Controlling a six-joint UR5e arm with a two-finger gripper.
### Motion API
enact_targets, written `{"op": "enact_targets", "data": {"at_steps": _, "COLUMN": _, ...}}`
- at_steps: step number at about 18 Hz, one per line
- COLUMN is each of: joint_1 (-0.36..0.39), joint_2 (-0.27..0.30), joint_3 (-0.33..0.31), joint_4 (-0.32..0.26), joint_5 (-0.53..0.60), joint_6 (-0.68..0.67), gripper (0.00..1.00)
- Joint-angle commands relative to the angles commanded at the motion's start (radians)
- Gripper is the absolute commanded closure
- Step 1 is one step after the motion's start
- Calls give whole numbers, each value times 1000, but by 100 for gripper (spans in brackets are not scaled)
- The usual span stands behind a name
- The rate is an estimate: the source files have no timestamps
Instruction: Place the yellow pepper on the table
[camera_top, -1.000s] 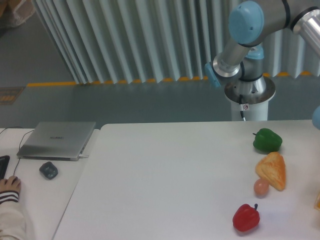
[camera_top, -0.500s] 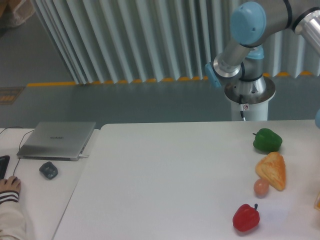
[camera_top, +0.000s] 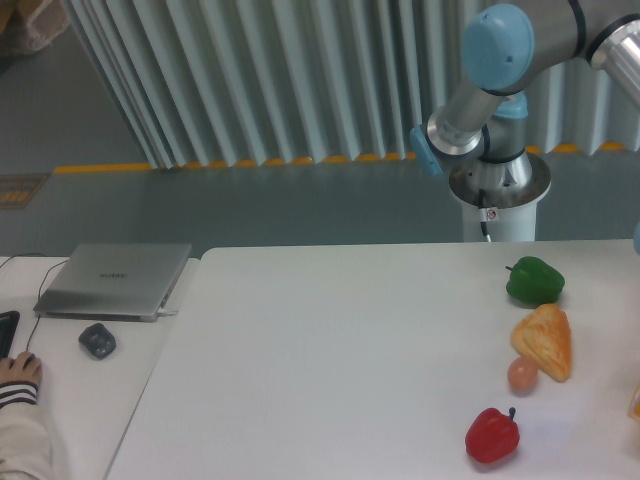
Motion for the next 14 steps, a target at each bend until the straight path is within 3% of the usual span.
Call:
{"op": "enact_targets", "data": {"at_steps": 3, "joint_1": -2, "joint_2": -2, "joint_3": -2, "joint_4": 6, "joint_5": 3, "joint_6": 0, "gripper": 0}}
{"op": "enact_targets", "data": {"at_steps": 6, "joint_1": -6, "joint_2": -9, "joint_3": -17, "joint_4": 51, "joint_5": 43, "joint_6": 0, "gripper": 0}}
{"op": "enact_targets", "data": {"at_steps": 14, "joint_1": -8, "joint_2": -9, "joint_3": -25, "joint_4": 51, "joint_5": 41, "joint_6": -11, "gripper": 0}}
